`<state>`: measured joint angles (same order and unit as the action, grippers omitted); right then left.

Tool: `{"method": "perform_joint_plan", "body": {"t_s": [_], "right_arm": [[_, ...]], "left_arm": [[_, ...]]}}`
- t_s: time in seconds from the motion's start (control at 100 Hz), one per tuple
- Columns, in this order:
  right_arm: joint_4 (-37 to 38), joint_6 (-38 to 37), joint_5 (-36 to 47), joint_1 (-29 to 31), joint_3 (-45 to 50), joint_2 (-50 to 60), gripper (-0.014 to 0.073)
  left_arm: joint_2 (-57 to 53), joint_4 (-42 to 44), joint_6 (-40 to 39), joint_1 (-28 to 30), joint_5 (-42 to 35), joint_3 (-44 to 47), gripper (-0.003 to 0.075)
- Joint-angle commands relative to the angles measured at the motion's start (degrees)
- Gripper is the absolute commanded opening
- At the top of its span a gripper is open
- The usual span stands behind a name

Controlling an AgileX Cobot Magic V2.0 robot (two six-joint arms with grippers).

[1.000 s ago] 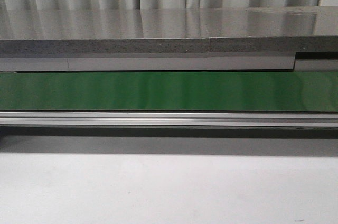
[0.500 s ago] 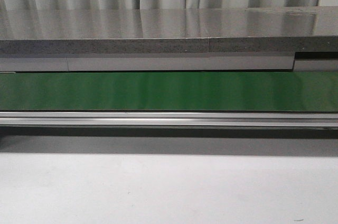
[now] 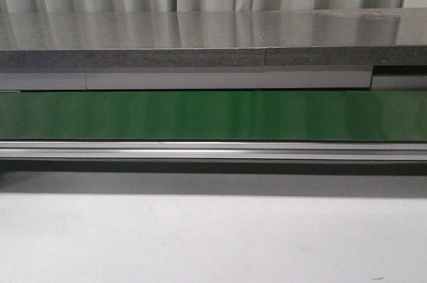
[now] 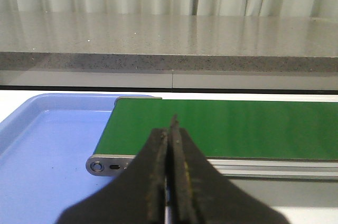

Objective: Move button from right to left
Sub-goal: 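Lift the button with the right gripper and set it on the belt, then open the right gripper and raise it away from the belt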

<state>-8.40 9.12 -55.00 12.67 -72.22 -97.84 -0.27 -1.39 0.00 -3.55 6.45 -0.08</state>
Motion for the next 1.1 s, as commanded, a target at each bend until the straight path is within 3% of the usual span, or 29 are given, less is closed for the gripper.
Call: {"method": "perform_joint_plan", "body": {"t_s": [0.0,0.1,0.16,0.6,0.74,0.98,1.09], "right_arm": [[-0.61,-0.38,2.06,-0.14,-1.13,3.2,0.0318],[-0.56,-0.38,2.06,-0.16,-1.13,3.2,0.0477],[-0.56,-0.38,2.06,-0.16,-1.13,3.2,0.0525],[-1.94,0.38,-1.58,-4.18,-1.13,14.96,0.0519],[-1.63,0.48,-2.22,-5.54,-0.63,20.31,0.0372],[0.26,0.4,0.21,-6.57,6.21,30.12,-0.0076],[0.39,0.4,2.73,-6.57,11.08,35.46,-0.0068]], "left_arm": [[-1.79,-0.32,0.0,-0.04,-4.33,2.54,-0.002],[-1.79,-0.32,0.0,-0.04,-4.33,2.54,-0.002],[-1.79,-0.32,0.0,-0.04,-4.33,2.54,-0.002],[-1.79,-0.32,0.0,-0.04,-4.33,2.54,-0.002],[-1.79,-0.32,0.0,-0.04,-4.33,2.54,-0.002],[-1.79,-0.32,0.0,-0.04,-4.33,2.54,-0.002],[-1.79,-0.32,0.0,-0.04,-4.33,2.54,-0.002]]}}
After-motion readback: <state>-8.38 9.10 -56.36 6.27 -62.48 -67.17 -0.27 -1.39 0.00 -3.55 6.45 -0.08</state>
